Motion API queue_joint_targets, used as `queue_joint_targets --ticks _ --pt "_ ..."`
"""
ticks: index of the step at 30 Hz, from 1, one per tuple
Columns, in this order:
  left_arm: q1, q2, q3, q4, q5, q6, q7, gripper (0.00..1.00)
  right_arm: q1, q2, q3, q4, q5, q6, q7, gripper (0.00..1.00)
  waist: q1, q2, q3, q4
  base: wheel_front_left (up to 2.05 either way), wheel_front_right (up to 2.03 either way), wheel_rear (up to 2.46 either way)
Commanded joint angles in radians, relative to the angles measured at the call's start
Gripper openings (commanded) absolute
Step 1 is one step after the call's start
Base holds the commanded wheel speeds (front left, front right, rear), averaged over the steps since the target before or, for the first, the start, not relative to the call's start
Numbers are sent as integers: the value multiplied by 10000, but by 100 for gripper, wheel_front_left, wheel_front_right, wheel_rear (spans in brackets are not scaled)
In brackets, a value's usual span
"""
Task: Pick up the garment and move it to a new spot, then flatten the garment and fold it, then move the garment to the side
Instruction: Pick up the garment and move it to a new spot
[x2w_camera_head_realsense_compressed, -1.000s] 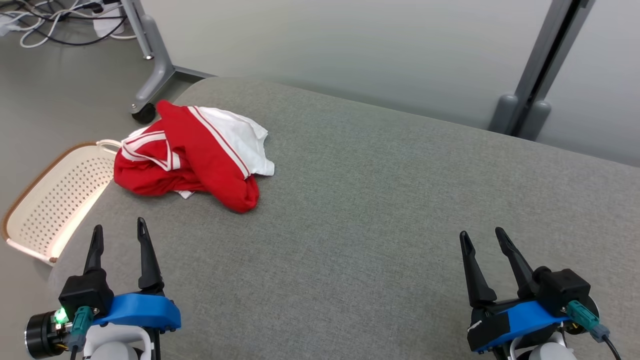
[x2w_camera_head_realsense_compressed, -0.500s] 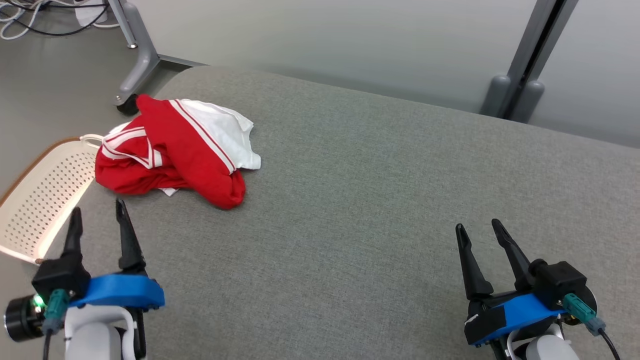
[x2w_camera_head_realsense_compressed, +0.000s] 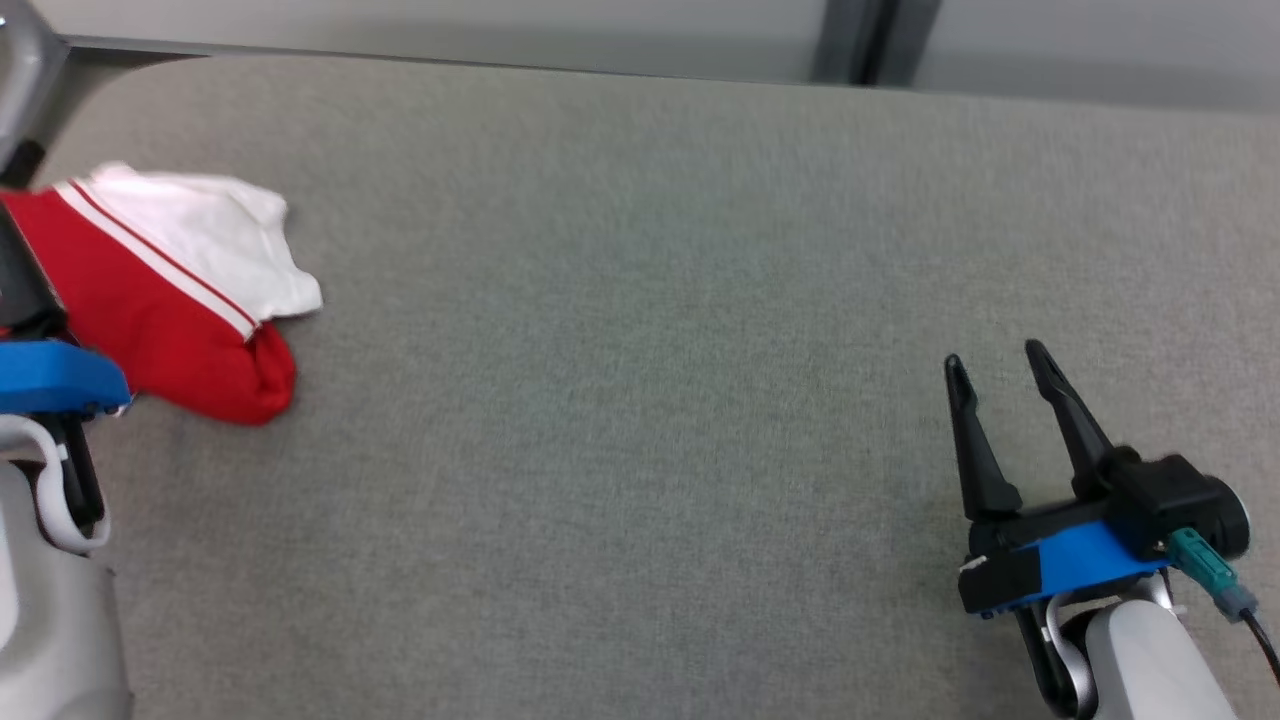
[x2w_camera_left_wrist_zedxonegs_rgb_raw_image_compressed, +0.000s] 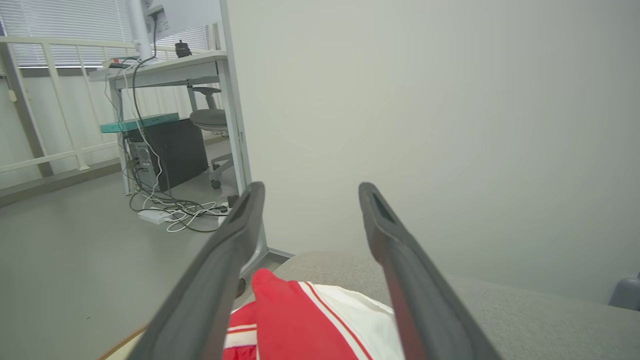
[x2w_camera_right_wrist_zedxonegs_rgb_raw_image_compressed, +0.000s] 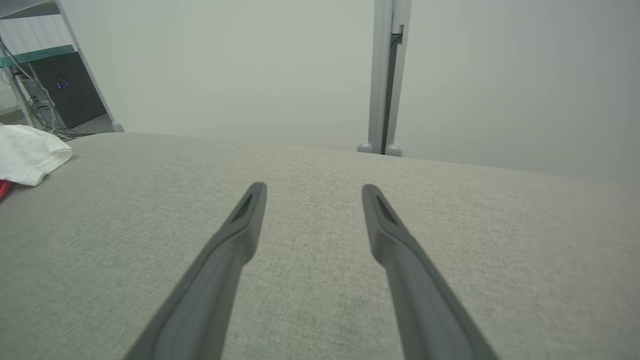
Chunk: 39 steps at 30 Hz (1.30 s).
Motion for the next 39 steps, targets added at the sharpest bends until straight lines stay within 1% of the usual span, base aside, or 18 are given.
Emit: queue_joint_targets --ticks 1,4,9,12,15,18,21,23,25,29,30,31,36,39 --pt "-357 193 117 241 -58 -35 -30 100 -151 -110 -95 -158 -119 1 -33 100 -2 -2 222 -174 0 0 0" --pt "-899 626 471 802 -183 37 -28 100 -241 -197 -196 -426 -170 3 -35 100 -2 -2 656 -548 0 0 0" --pt "-1525 1325 818 2347 -301 187 -2 100 -188 -208 -283 -834 -233 1 -35 100 -2 -2 1171 -953 0 0 0" --pt "-1801 1520 852 3325 -341 223 76 100 -84 -201 -359 -971 -243 1 -35 100 -2 -2 1351 -1009 0 0 0" --pt "-2017 1643 856 4147 -353 378 106 100 -45 -181 -377 -1035 -269 1 -35 100 -2 -2 1443 -1025 0 0 0" --pt "-2089 1667 814 5055 -372 478 378 100 -77 -142 -337 -1026 -282 1 -35 100 -2 -2 1451 -1040 0 0 0" --pt "-2199 1564 815 5874 -508 334 340 100 -128 -138 -267 -995 -249 1 -35 100 -2 -2 1453 -1061 0 0 0" --pt "-2349 1428 912 6400 -779 22 325 100 -166 -165 -228 -963 -231 1 -35 100 -2 -2 1448 -1066 0 0 0" --pt "-2490 1398 824 6817 -795 -120 317 100 -183 -189 -194 -921 -235 1 -35 100 -2 -2 1429 -1076 0 0 0" --pt "-2651 1283 594 7196 -715 -292 228 100 -221 -211 -142 -869 -215 1 -35 100 -2 -2 1362 -1104 0 0 0" --pt "-2718 1255 534 7193 -682 -344 144 32 -219 -213 -137 -860 -202 1 -35 100 -2 -2 1326 -1111 0 0 0" --pt "-2781 1256 483 7160 -662 -383 106 0 -207 -208 -127 -849 -189 1 -35 100 -2 -2 1292 -1117 0 0 0" --pt "-2889 1277 260 6715 -576 -502 -25 0 -71 -155 -107 -742 -120 1 -35 100 -2 -2 1010 -1138 0 0 0" --pt "-2867 1322 244 5688 -464 -528 -30 0 -18 -100 -70 -662 -33 1 -33 100 -2 -2 776 -1161 0 0 0"
